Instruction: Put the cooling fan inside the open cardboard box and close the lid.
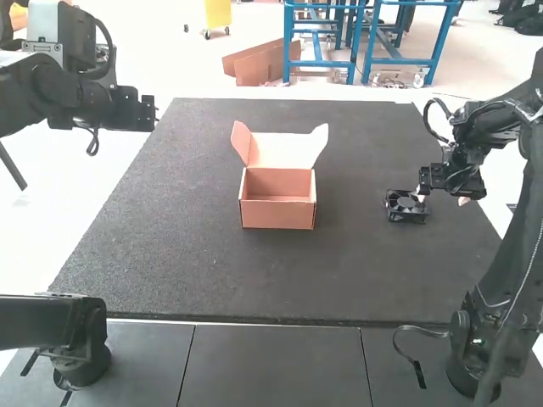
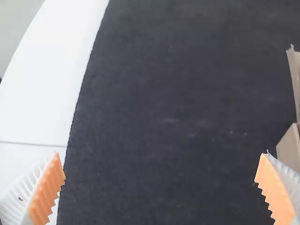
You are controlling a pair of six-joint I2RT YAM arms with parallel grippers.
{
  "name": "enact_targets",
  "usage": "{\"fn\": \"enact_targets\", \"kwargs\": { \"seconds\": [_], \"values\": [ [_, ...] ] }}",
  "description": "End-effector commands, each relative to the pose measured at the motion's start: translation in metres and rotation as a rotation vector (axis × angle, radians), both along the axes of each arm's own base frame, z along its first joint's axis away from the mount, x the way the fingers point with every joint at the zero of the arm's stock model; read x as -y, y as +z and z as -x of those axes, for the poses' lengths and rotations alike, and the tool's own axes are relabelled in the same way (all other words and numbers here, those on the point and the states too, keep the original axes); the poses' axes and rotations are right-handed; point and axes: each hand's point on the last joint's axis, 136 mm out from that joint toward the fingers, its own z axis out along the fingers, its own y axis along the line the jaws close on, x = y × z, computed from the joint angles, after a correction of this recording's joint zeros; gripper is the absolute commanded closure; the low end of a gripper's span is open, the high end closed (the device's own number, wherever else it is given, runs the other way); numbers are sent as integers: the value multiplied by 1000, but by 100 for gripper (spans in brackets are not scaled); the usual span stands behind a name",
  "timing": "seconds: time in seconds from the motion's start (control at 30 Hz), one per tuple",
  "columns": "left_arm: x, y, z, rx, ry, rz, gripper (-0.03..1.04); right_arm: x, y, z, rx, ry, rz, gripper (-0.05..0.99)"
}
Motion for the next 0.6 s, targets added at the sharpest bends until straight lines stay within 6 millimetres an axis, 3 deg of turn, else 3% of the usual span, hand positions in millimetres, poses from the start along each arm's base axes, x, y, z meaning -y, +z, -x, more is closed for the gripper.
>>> {"fn": "enact_targets", "kwargs": {
  "seconds": [0.0,0.57],
  "values": [
    [4,6,-4,17,-11,17,5,10,7,-12,30,-31,17,4],
    [5,4,-5,9,-12,16,5,14,-6,-29,18,-37,17,4]
  ]
}}
